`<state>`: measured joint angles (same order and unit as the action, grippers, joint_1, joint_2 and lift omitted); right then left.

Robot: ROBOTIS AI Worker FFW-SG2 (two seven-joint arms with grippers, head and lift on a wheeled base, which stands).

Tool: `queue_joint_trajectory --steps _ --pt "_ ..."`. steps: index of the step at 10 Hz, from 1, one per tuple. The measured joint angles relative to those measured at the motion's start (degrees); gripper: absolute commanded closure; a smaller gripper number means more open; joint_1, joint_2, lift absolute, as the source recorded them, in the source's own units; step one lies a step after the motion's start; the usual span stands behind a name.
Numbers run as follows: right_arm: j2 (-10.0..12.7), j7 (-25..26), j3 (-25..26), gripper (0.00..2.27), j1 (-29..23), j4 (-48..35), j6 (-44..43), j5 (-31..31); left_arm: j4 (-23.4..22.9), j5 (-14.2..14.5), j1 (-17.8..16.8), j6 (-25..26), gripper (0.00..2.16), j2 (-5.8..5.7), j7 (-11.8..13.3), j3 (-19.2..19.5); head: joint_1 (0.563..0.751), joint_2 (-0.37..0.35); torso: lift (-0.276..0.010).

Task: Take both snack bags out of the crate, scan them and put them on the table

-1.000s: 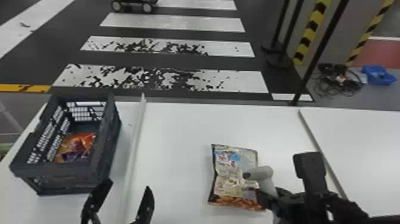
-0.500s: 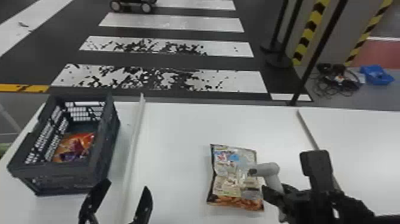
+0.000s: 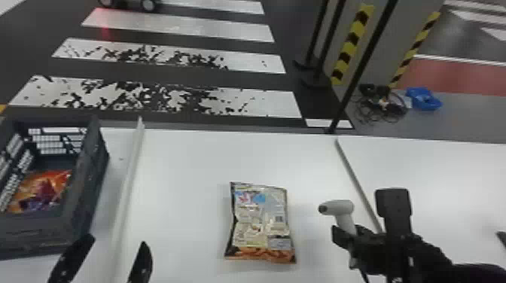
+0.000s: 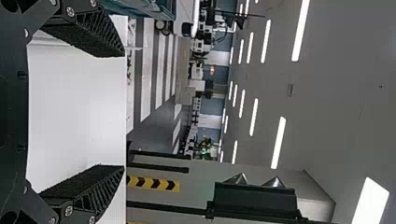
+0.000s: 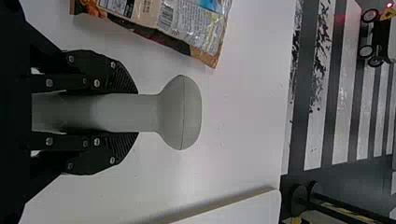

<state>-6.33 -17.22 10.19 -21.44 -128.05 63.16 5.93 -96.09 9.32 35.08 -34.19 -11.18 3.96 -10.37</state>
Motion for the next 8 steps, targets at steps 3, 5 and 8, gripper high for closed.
queue_joint_trajectory --steps 3,5,8 --pt "0.25 5.11 1.78 2.22 0.31 5.28 -6.43 -1.28 0.12 0.0 -0.01 0.19 0.15 0.05 -0.01 0.0 0.695 -0.272 -0.094" --pt "0.73 9.15 1.73 2.22 0.64 9.93 -13.64 -2.86 0.24 0.0 -0.01 0.22 0.15 0.1 0.0 0.0 0.695 -0.279 -0.094" --pt "1.38 10.33 1.66 2.22 0.63 13.78 -19.44 -3.68 0.38 0.0 0.0 0.23 0.15 0.1 -0.01 0.0 0.695 -0.274 -0.094"
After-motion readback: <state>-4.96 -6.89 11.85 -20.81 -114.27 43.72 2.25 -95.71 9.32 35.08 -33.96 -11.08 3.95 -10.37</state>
